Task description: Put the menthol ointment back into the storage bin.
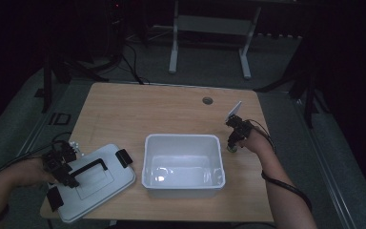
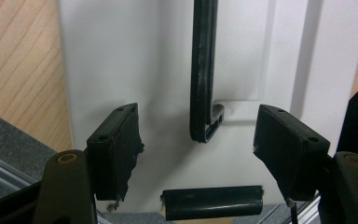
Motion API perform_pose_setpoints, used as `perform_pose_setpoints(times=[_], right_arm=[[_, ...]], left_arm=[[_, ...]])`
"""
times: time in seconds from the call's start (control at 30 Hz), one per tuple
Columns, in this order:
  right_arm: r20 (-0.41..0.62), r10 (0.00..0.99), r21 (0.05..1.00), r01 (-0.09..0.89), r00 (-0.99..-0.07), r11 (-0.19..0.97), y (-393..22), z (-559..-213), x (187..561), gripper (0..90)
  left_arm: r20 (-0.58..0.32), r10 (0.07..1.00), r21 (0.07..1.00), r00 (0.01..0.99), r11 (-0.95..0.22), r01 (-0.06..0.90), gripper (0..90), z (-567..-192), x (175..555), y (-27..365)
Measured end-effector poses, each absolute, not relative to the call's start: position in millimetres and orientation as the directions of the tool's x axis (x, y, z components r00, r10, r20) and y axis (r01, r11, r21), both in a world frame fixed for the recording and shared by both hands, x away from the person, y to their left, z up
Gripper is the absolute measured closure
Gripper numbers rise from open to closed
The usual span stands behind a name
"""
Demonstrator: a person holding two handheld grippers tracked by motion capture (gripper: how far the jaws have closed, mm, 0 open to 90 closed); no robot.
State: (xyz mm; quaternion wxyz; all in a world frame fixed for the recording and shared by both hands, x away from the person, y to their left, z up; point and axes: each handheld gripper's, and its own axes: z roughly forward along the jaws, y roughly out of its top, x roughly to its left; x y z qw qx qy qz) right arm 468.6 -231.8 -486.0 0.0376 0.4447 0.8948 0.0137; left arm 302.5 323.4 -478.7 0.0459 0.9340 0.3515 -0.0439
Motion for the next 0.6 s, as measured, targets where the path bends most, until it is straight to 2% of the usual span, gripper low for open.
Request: perform_pose_setpoints(times=[0.3, 0.6], right_arm=[[-0.095, 0.754, 0.056, 0.753, -0.649, 0.655, -229, -479, 464, 49.9], [-0.123, 0.641, 0.022, 0.643, -0.758, 0.765, -229, -470, 445, 50.0]], left_arm=[[-0.114, 0.653, 0.049, 0.749, -0.749, 0.661, 31.2, -479, 302, 325], [-0.106, 0.650, 0.053, 0.752, -0.752, 0.657, 31.3, -474, 301, 324]])
